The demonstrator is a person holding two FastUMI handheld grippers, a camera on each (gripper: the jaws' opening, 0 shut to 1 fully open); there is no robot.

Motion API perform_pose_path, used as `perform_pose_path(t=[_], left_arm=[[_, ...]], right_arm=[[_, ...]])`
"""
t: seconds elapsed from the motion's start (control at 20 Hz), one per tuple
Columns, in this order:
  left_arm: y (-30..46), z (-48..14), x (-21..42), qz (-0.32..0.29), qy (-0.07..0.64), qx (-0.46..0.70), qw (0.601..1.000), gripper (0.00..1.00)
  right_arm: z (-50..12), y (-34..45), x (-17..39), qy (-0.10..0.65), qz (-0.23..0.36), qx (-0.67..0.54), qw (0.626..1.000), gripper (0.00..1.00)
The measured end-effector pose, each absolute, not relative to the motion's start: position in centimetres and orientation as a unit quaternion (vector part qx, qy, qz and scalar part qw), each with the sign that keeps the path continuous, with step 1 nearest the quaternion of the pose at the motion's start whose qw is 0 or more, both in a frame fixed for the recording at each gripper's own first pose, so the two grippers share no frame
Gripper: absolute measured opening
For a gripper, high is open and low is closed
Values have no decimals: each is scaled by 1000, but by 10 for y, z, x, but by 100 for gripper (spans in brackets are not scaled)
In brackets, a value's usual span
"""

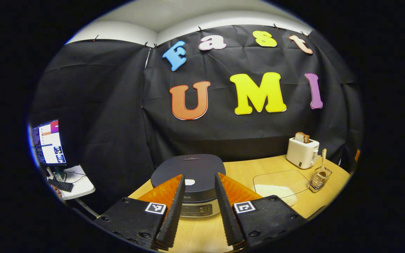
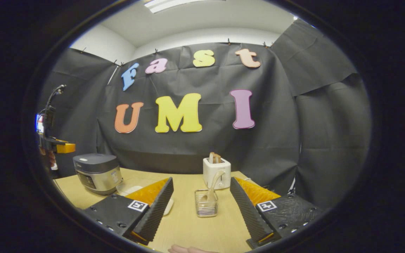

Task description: Close the left gripper, press the button to open the rice cooker; take a wooden spoon from the chopstick holder with the right hand, scoop a spoonful of rice and pour it into the rice cooker, then put the wooden spoon back into the chopstick holder.

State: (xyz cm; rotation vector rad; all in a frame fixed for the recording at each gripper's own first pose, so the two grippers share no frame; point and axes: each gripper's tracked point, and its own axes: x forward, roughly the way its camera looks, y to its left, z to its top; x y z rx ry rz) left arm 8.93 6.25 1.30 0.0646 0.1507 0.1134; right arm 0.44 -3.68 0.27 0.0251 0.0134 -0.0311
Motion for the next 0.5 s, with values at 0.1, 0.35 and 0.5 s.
perform_pose_path(t=[0.1, 0.35, 0.5], left_arm=[[67, 2, 112, 45, 114, 28, 992, 33], [82, -26, 149, 37, 197, 2, 980, 3], [85, -45, 152, 37, 234, -29, 971, 3]], right_arm=[[8, -43, 2, -1, -20, 15, 1000, 96], [17, -55, -4, -12, -24, 33, 999, 96], [22, -61, -6, -18, -29, 36, 999, 95]])
